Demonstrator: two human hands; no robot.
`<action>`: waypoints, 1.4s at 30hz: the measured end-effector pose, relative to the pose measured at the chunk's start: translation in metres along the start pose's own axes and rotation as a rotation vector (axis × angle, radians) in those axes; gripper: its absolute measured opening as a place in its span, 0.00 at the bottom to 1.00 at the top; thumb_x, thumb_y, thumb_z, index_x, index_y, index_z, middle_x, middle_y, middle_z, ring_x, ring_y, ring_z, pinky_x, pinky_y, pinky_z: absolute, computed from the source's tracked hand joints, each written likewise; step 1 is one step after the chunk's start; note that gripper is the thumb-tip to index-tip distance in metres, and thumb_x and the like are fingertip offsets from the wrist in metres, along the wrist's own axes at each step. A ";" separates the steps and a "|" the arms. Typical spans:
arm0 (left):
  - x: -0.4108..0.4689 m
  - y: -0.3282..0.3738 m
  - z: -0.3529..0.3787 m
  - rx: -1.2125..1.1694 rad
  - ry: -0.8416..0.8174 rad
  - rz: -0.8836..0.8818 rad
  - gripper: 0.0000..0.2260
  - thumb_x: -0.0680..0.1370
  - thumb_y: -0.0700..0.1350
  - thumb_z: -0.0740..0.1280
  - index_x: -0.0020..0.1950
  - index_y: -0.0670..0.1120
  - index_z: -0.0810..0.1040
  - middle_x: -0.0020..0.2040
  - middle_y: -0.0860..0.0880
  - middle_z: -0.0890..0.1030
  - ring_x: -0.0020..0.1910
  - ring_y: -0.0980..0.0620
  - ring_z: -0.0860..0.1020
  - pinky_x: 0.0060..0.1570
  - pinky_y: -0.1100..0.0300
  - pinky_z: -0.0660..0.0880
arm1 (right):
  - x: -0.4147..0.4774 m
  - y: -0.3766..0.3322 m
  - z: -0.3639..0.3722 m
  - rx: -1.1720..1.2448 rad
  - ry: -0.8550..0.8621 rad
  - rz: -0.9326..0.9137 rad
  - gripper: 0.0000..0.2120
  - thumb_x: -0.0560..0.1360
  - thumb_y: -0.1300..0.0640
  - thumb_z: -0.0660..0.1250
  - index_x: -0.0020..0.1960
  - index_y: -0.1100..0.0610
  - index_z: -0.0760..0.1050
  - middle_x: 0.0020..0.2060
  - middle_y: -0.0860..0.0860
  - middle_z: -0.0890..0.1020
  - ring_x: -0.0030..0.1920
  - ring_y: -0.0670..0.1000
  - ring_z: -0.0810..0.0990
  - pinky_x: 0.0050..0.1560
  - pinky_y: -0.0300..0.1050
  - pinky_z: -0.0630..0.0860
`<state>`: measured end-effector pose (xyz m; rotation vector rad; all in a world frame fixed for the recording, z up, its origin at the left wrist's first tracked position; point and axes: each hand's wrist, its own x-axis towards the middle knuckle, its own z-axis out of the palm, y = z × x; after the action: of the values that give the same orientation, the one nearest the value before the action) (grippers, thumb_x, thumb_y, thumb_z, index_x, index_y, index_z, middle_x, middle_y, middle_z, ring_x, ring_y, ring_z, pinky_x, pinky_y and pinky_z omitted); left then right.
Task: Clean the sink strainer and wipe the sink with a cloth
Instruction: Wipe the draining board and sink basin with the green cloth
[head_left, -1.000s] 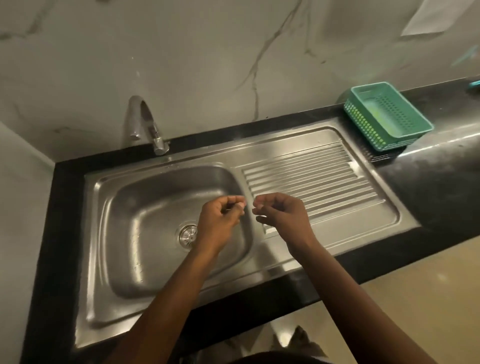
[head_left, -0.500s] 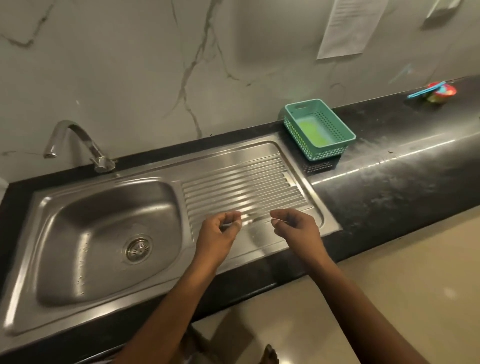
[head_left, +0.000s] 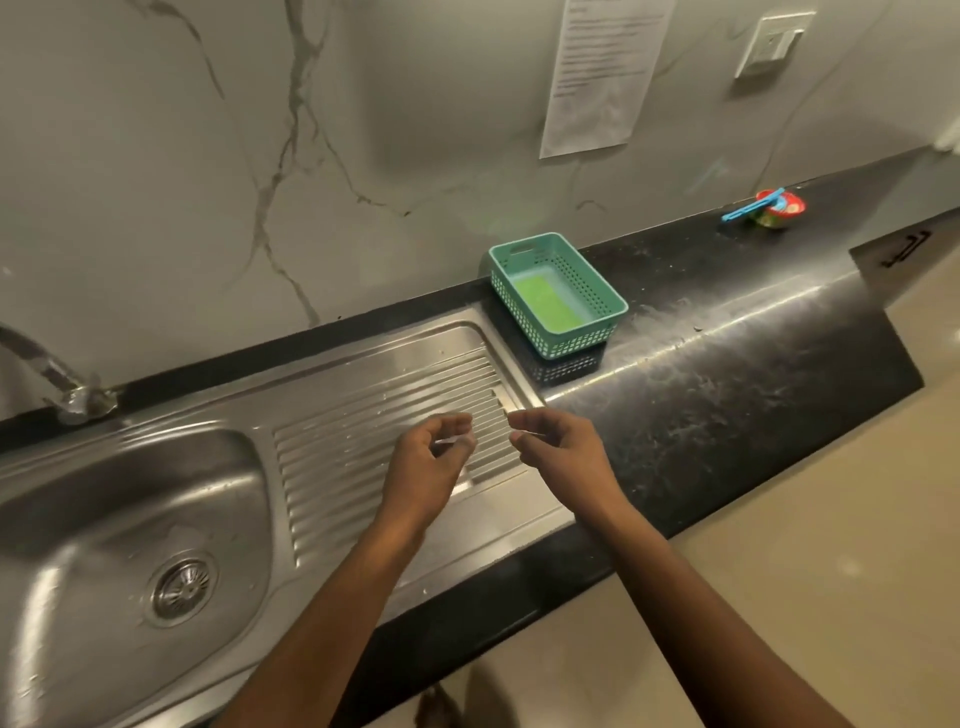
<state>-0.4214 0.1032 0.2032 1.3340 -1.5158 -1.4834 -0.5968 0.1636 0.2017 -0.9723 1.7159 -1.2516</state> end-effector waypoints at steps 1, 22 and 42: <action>0.007 0.005 0.005 -0.003 -0.003 0.007 0.10 0.82 0.44 0.71 0.62 0.52 0.83 0.59 0.53 0.86 0.60 0.52 0.84 0.62 0.49 0.82 | 0.007 -0.002 -0.005 0.001 0.014 0.000 0.10 0.79 0.58 0.72 0.59 0.53 0.84 0.51 0.46 0.87 0.52 0.42 0.86 0.54 0.38 0.82; 0.090 0.055 0.135 -0.003 0.230 -0.061 0.10 0.83 0.41 0.70 0.64 0.46 0.84 0.59 0.48 0.86 0.60 0.49 0.83 0.65 0.41 0.80 | 0.240 -0.011 -0.118 -0.371 -0.081 -0.105 0.12 0.77 0.60 0.71 0.60 0.57 0.85 0.53 0.51 0.87 0.53 0.50 0.85 0.58 0.47 0.80; 0.095 0.026 0.138 -0.026 0.376 -0.167 0.09 0.83 0.42 0.70 0.61 0.50 0.85 0.57 0.51 0.87 0.59 0.53 0.84 0.62 0.44 0.82 | 0.363 0.028 -0.076 -1.165 -0.406 -0.046 0.18 0.69 0.54 0.79 0.47 0.56 0.70 0.41 0.52 0.77 0.43 0.56 0.78 0.42 0.48 0.74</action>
<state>-0.5831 0.0564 0.1847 1.6489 -1.1656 -1.2541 -0.8141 -0.1304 0.1349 -1.7482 2.0302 0.0876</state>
